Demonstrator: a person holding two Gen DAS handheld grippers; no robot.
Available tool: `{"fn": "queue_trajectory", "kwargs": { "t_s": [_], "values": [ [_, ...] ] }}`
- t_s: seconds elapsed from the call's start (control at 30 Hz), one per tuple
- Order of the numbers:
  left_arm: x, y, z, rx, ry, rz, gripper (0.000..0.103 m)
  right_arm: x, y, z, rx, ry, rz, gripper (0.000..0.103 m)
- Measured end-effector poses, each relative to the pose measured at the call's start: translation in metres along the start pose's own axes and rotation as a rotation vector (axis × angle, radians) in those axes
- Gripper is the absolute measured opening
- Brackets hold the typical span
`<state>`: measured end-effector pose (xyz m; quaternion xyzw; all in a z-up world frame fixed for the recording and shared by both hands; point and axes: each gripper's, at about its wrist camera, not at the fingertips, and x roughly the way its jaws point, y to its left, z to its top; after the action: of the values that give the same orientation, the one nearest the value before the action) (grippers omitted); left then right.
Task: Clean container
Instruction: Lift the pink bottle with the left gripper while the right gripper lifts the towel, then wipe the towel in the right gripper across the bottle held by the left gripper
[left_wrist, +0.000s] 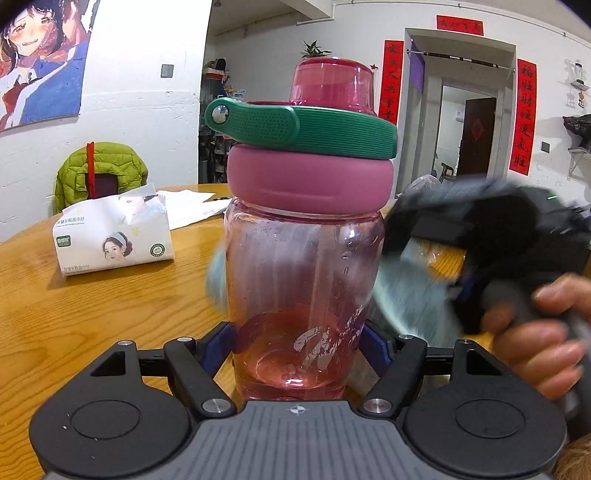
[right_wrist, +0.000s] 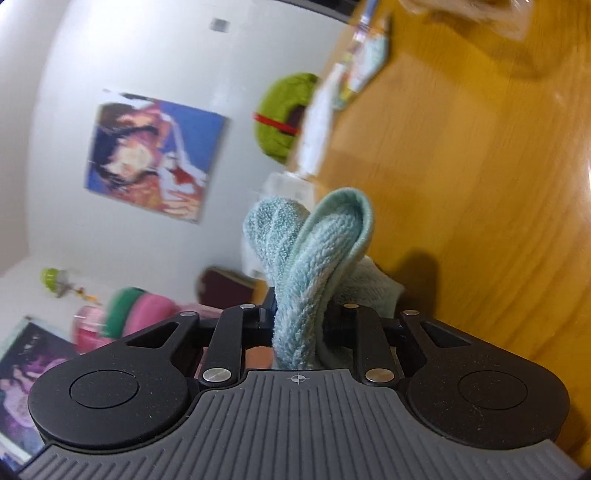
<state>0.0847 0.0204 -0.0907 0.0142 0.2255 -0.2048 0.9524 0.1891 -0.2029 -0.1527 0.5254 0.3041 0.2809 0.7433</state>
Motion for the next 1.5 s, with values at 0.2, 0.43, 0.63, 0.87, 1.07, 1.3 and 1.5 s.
{"fn": "queue_trajectory", "kwargs": {
  "t_s": [0.2, 0.43, 0.63, 0.87, 1.07, 1.3, 1.5],
  "values": [
    [0.001, 0.000, 0.000, 0.001, 0.000, 0.002, 0.072, -0.002, 0.006, 0.000, -0.045, -0.022, -0.024, 0.023],
    [-0.004, -0.004, 0.002, -0.051, 0.019, 0.042, 0.077, -0.003, 0.014, 0.000, -0.098, -0.047, -0.052, 0.024],
    [-0.019, -0.023, -0.005, -0.101, 0.022, 0.098, 0.079, -0.005, 0.020, 0.001, -0.143, -0.068, -0.077, 0.024],
    [-0.010, -0.019, -0.005, -0.040, 0.004, 0.101, 0.078, 0.000, 0.028, 0.001, -0.165, -0.037, -0.103, 0.026],
    [-0.007, 0.003, 0.002, -0.026, -0.059, 0.035, 0.076, 0.004, 0.036, 0.000, -0.182, -0.009, -0.131, 0.026],
    [-0.014, -0.011, -0.003, 0.012, -0.023, 0.100, 0.070, 0.001, 0.021, -0.001, -0.123, 0.008, -0.137, 0.026],
    [-0.007, 0.003, -0.002, 0.037, -0.045, 0.043, 0.069, -0.002, 0.006, -0.002, -0.068, 0.023, -0.139, 0.026]
  ]
}}
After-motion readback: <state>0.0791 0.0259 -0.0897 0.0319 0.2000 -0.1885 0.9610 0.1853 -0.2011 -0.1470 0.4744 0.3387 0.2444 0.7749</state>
